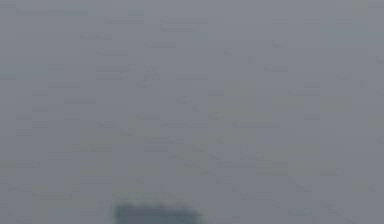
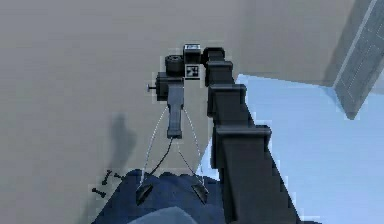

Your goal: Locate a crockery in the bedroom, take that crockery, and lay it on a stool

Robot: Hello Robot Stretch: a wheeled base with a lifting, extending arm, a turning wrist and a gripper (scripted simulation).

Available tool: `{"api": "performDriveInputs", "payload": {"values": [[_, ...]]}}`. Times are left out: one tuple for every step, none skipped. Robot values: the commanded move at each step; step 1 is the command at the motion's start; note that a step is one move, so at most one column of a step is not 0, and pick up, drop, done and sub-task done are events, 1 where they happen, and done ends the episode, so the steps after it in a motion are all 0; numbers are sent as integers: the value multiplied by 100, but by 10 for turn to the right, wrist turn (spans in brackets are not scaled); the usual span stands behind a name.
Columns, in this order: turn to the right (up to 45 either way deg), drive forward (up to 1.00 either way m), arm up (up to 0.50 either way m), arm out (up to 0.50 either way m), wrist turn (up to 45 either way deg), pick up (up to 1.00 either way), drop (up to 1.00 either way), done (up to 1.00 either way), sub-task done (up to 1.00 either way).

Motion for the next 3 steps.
{"api": "performDriveInputs", "payload": {"values": [[0, 0, 0, 0, 0, 0, 100, 0, 0], [0, 0, 0, -10, 0, 0, 0, 0, 0], [0, 0, 0, 0, 0, 0, 0, 100, 0]]}}
